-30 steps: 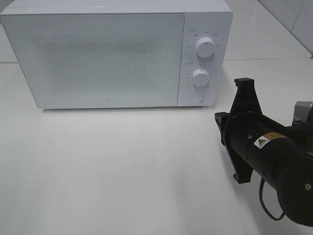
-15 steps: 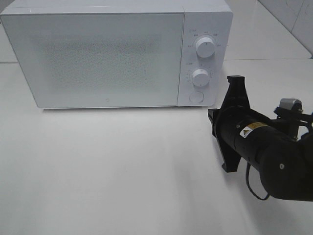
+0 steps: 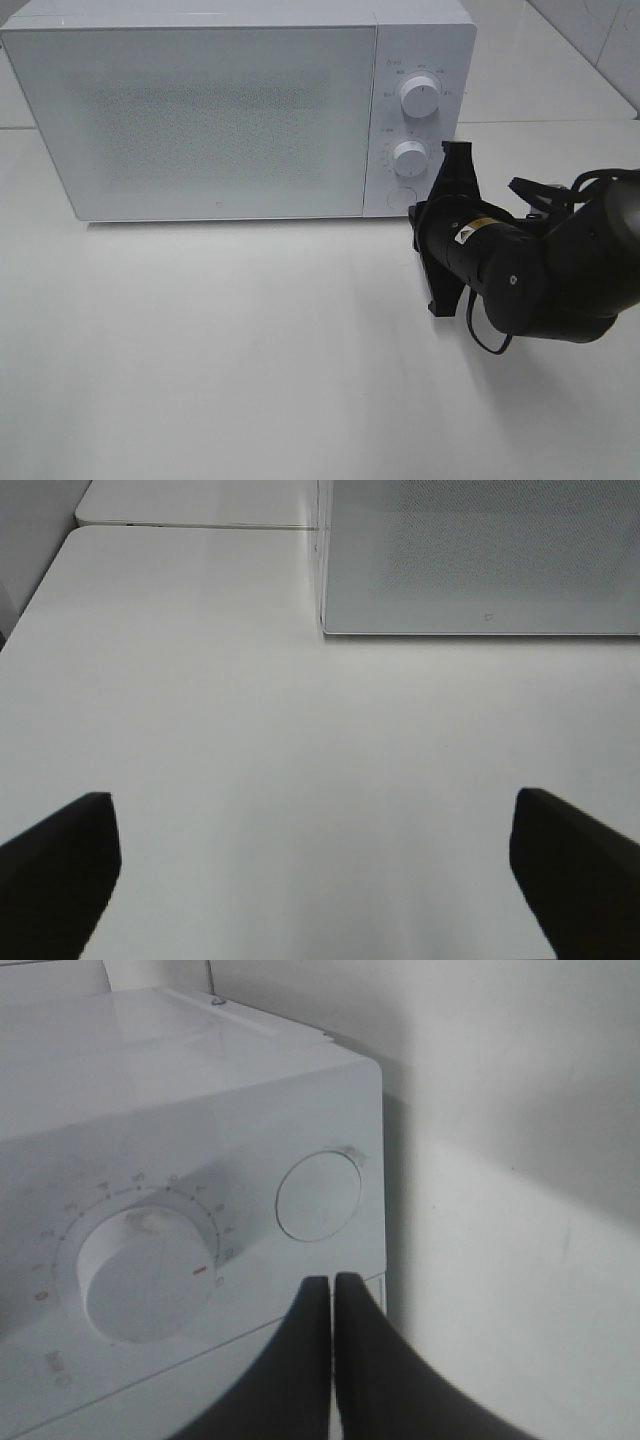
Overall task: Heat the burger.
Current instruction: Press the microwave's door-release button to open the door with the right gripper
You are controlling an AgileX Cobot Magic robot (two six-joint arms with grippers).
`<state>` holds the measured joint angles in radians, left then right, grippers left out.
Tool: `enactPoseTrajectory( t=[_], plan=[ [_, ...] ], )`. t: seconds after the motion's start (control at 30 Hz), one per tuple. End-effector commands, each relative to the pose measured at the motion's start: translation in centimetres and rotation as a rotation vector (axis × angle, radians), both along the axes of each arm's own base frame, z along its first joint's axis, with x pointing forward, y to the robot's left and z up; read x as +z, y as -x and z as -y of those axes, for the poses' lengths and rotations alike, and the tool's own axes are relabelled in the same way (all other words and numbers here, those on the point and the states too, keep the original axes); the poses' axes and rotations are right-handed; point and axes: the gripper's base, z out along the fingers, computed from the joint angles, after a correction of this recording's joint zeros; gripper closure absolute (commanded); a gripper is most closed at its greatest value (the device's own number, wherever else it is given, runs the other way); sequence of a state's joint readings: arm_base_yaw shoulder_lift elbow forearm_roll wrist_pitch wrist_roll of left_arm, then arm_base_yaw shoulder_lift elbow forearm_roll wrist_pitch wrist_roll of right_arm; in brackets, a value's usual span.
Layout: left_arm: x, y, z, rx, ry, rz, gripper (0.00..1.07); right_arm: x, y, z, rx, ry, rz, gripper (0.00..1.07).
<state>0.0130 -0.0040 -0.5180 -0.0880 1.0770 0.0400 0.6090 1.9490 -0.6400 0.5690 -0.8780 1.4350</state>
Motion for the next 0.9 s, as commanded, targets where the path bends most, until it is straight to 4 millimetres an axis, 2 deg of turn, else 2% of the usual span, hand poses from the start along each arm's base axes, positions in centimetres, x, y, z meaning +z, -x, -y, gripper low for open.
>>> enactPoseTrajectory(
  t=[0.03,0.33,0.9],
  plan=[
    [0.0,0.2,0.0,0.001,0.002,0.022,0.09,-0.3,-1.3,-0.1,-0.009,-0.008,-0.013,1.07],
    [0.0,0.2,0.1,0.000,0.003,0.021,0.09,-0.8,-3.5,0.1,-0.031,-0.012,-0.009,1.07],
    [0.0,0.1,0.0,0.001,0.002,0.019,0.09,-1.5,-5.8,-1.1,-0.031,-0.019,0.008,1.07]
  ],
)
